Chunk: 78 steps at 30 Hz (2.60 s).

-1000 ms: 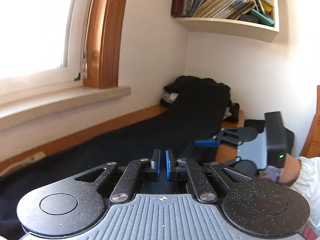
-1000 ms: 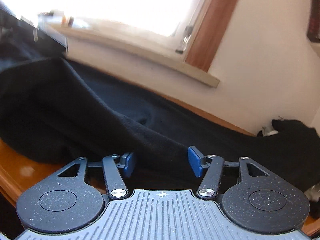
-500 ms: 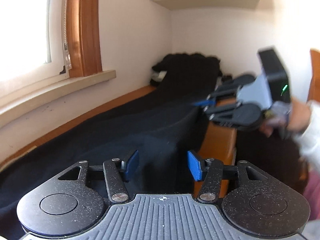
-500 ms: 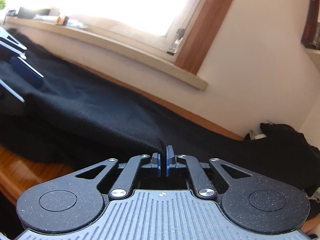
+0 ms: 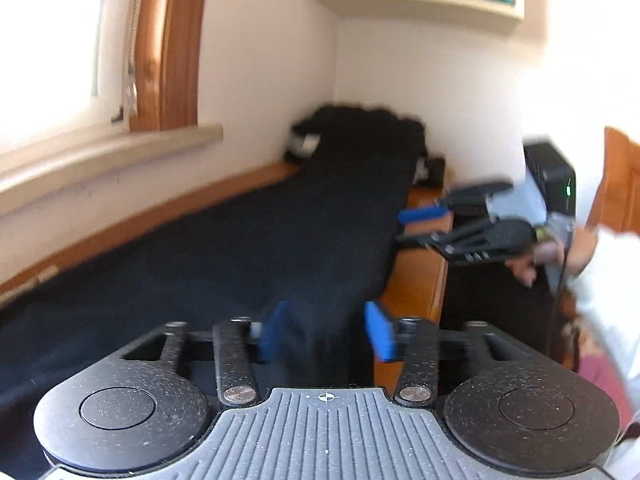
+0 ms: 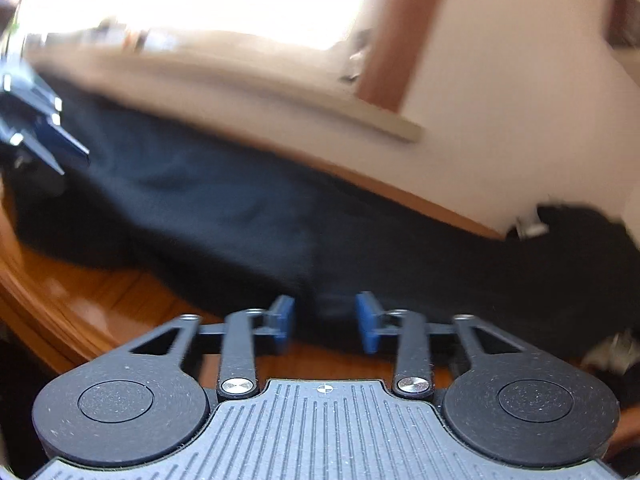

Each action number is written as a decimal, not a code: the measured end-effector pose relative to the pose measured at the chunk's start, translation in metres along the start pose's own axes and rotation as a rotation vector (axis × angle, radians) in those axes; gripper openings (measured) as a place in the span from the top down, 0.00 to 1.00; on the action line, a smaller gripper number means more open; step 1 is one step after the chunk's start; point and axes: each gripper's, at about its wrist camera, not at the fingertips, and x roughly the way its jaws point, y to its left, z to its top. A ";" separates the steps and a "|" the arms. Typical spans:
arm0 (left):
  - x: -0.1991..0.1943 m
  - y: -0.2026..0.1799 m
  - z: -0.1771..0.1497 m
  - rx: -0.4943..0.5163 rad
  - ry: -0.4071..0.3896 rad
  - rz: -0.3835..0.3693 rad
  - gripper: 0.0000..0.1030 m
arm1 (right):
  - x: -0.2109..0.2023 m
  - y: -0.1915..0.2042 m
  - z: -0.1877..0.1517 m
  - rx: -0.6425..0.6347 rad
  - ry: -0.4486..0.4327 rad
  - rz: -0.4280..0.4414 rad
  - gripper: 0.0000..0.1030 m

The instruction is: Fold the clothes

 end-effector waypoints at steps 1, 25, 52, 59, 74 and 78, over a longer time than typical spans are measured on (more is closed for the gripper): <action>-0.001 0.005 0.006 -0.003 -0.019 0.005 0.46 | -0.008 -0.012 -0.003 0.052 -0.027 0.016 0.53; 0.106 0.093 0.017 -0.113 0.116 0.172 0.28 | 0.003 -0.314 0.001 0.594 -0.151 -0.556 0.44; 0.107 0.099 0.014 -0.146 0.122 0.173 0.23 | -0.013 -0.354 0.033 0.836 -0.318 -0.431 0.96; 0.106 0.098 0.014 -0.145 0.117 0.175 0.22 | 0.000 -0.250 0.088 0.614 -0.298 -0.096 0.96; 0.105 0.100 0.013 -0.146 0.110 0.175 0.20 | 0.064 -0.086 0.027 0.362 0.040 0.197 0.96; 0.105 0.100 0.013 -0.146 0.108 0.175 0.19 | 0.066 -0.072 0.022 0.299 0.044 0.186 0.94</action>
